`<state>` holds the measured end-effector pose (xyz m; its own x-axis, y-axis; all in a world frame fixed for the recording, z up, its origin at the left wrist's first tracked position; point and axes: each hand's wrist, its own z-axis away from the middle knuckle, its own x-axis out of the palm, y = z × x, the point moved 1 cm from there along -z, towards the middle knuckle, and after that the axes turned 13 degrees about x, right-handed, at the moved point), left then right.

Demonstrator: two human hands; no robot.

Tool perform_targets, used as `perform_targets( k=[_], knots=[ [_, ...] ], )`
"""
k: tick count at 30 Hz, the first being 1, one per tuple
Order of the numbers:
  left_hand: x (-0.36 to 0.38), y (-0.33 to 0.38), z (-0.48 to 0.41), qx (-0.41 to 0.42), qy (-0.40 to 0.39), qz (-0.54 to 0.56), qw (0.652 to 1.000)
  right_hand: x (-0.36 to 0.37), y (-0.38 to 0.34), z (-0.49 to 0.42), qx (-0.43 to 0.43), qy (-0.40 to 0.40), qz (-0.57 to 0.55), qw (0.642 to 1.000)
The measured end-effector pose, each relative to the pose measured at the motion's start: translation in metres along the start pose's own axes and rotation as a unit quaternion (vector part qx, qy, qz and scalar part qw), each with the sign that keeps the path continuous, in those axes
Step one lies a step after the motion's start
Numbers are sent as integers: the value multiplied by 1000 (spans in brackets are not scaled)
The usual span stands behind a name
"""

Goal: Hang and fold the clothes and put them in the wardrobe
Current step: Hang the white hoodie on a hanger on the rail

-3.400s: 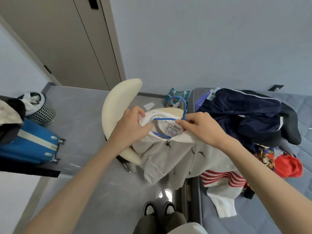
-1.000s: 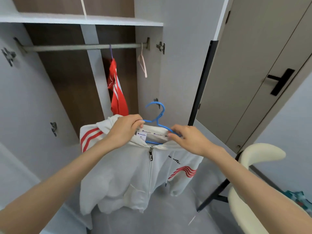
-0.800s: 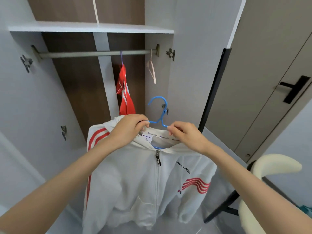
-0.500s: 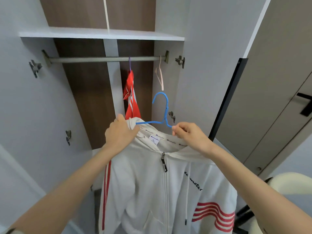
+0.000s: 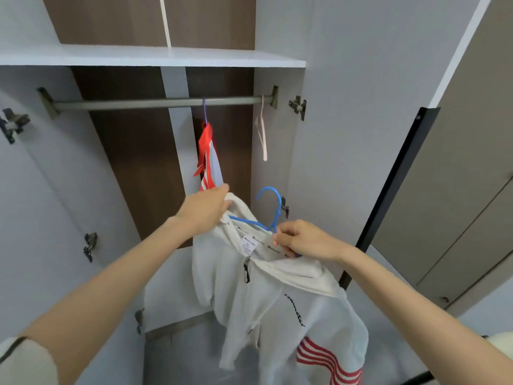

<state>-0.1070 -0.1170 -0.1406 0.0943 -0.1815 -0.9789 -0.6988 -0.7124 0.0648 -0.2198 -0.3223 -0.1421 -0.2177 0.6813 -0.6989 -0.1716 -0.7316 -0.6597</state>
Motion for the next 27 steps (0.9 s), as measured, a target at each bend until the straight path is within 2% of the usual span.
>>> perform_targets(
  k=[2,4,6,7,9,11,13,16,19,24,27],
  knots=[
    [8,12,-19,12,38,91,995,0,-2,-20,18,-6,-104,994],
    [14,14,-33,-10,120,142,983,-4,-3,-40,34,29,-198,979],
    [17,8,-35,-48,225,155,961,-15,-2,-59,41,88,-234,967],
    [19,5,-34,-41,250,139,957,-21,-3,-66,41,109,-246,962],
    [30,4,-31,42,196,96,975,-32,-4,-81,36,128,-260,957],
    [47,7,-30,139,80,62,985,-40,-10,-94,25,128,-253,959],
    [66,7,-36,169,22,47,984,-45,-17,-105,9,119,-240,963],
    [84,0,-52,162,22,49,985,-51,-25,-119,-11,107,-226,968],
    [95,-16,-72,168,-12,75,983,-54,-30,-138,-4,124,-196,973],
    [117,-38,-108,161,-28,191,968,-64,-35,-178,43,162,-210,963],
    [125,-46,-131,177,-29,236,955,-73,-32,-198,74,200,-169,962]
  ],
)
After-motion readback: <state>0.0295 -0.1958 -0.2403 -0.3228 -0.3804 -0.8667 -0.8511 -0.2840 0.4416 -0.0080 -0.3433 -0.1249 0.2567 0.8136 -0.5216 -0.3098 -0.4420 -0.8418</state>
